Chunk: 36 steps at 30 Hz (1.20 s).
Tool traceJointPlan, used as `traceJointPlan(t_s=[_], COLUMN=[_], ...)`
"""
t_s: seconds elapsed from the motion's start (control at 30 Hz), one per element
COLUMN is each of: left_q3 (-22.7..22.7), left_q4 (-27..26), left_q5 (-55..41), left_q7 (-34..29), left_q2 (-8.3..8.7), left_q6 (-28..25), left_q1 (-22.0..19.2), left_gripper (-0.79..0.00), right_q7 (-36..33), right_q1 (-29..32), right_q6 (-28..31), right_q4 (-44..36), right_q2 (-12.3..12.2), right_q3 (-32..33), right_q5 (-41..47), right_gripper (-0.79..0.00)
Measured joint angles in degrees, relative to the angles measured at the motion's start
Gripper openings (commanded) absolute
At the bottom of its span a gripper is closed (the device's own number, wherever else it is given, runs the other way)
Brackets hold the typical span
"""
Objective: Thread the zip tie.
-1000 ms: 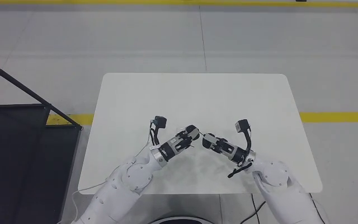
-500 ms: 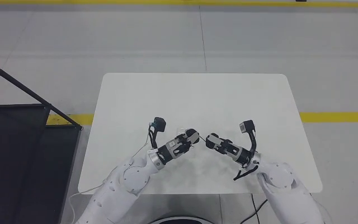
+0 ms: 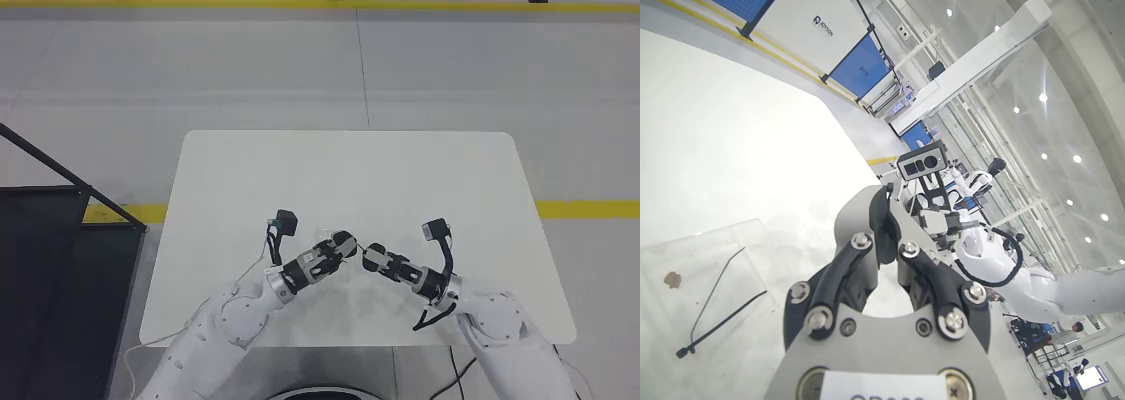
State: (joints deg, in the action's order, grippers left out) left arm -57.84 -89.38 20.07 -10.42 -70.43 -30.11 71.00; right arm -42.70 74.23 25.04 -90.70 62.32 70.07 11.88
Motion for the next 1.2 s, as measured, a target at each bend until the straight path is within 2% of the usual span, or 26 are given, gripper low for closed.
traceJointPlan(t_s=[0.27,0.37,0.47,0.73,0.8,0.83,0.9,1.2], left_q3=[-0.1,-0.1,-0.2,-0.2,-0.2,-0.2,-0.2,-0.2], left_q4=[0.1,0.1,0.1,0.2,0.2,0.2,0.2,0.5], left_q5=[0.1,0.2,0.4,0.4,0.2,0.0,-0.1,-0.3], left_q7=[-0.1,-0.1,-0.2,-0.3,-0.1,0.0,0.0,-0.2], left_q2=[-0.24,-0.32,-0.38,-0.60,-0.68,-0.72,-0.80,-1.05], left_q6=[0.1,0.3,0.2,0.3,0.5,0.6,0.8,0.6], left_q1=[-0.1,0.0,0.0,0.0,0.0,0.1,0.0,0.1], left_gripper=[-0.785,-0.785,-0.785,-0.785,-0.585,-0.533,-0.496,-0.554], right_q7=[0.1,0.2,0.2,0.1,0.1,0.1,0.1,0.2], right_q1=[-0.1,-0.1,-0.2,-0.5,-0.5,-0.5,-0.6,-0.5], right_q6=[-0.2,-0.2,-0.2,-0.5,-0.5,-0.5,-0.4,-0.3], right_q4=[0.1,0.2,0.3,0.7,0.8,0.8,0.8,0.8], right_q2=[0.0,0.1,0.1,0.2,0.2,0.2,0.2,0.2], right_q3=[-0.1,-0.1,-0.1,-0.3,-0.3,-0.3,-0.3,-0.2], right_q5=[-0.2,0.0,0.0,0.3,0.3,0.3,0.3,0.4], right_gripper=[-0.597,-0.674,-0.785,-0.785,-0.785,-0.785,-0.785,-0.785])
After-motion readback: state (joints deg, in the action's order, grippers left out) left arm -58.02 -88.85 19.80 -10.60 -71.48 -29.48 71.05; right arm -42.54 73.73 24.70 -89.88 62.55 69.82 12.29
